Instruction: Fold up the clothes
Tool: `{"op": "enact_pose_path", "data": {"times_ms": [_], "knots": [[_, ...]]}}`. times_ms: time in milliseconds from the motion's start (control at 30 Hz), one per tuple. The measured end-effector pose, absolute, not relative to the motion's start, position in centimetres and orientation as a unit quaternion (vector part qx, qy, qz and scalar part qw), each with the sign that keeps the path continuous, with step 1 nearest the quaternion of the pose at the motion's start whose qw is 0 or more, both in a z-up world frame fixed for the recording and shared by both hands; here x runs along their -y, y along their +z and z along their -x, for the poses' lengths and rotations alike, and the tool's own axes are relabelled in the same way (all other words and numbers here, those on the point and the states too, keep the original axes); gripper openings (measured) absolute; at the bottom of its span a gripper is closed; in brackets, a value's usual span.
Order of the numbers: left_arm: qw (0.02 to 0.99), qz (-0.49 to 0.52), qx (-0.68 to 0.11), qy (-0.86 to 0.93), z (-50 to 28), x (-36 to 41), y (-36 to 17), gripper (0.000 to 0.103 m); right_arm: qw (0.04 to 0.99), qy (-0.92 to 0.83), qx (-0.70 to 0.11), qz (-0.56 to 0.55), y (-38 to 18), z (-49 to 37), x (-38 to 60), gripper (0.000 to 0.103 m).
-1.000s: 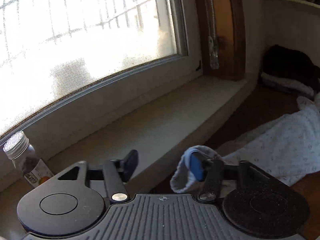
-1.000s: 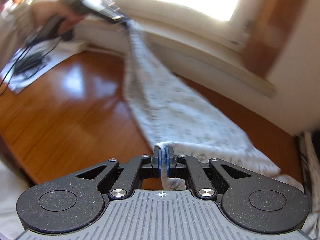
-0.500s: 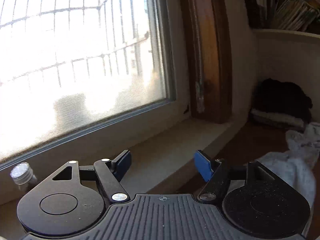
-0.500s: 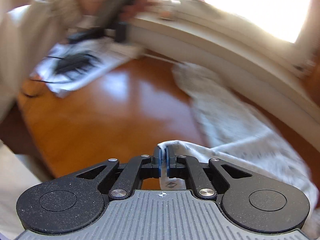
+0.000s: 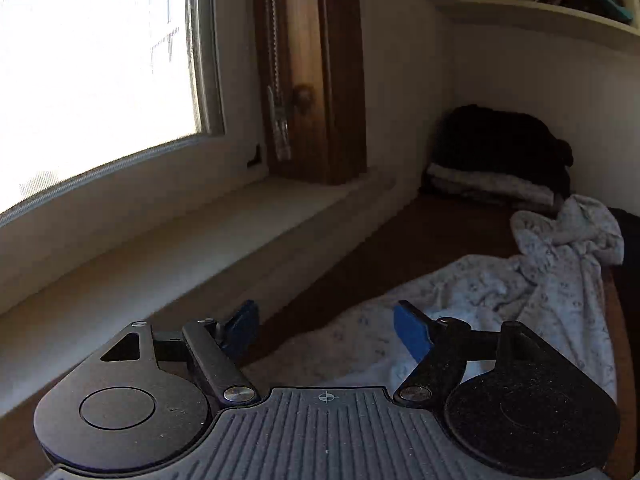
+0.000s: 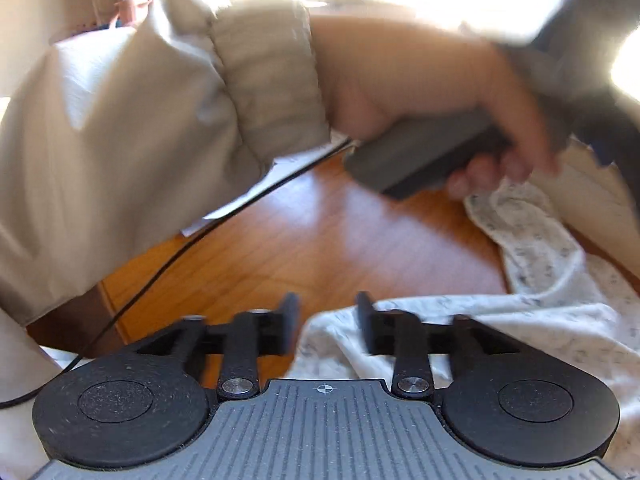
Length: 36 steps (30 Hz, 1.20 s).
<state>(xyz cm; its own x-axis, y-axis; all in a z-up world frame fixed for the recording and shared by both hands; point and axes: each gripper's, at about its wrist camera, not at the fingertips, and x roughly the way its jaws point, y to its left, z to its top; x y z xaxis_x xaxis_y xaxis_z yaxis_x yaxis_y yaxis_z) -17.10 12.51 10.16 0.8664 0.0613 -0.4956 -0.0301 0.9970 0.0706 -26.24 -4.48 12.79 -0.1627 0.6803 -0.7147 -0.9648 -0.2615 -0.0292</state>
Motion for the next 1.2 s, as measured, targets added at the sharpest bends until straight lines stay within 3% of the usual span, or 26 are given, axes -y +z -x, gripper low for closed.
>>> {"op": "enact_pose_path", "data": {"times_ms": [200,400,700,767,1033,1200], "knots": [[0.967,-0.018,-0.254,0.01,15.3,-10.7,8.4,0.079,0.623,0.685,-0.212,0.313,14.3,20.8,10.6,0.053],[0.971,-0.011,-0.24,-0.011,12.1,-7.9,6.5,0.081,0.736,0.561,-0.23,0.302,13.8,9.6,17.2,0.054],[0.958,0.016,-0.283,-0.044,10.8,-7.0,2.1,0.081,0.855,0.379,-0.26,0.239,12.4,-7.2,23.0,0.056],[0.955,0.019,-0.293,-0.046,11.1,-6.8,1.8,0.081,0.862,0.369,-0.271,0.221,11.8,-9.9,23.8,0.064],[0.946,0.006,-0.321,-0.052,12.3,-6.4,1.3,0.082,0.837,0.368,-0.325,0.243,8.0,-16.6,20.4,0.065],[0.944,-0.012,-0.326,-0.055,14.0,-6.9,1.1,0.082,0.815,0.38,-0.354,0.257,6.6,-19.6,18.5,0.077]]}}
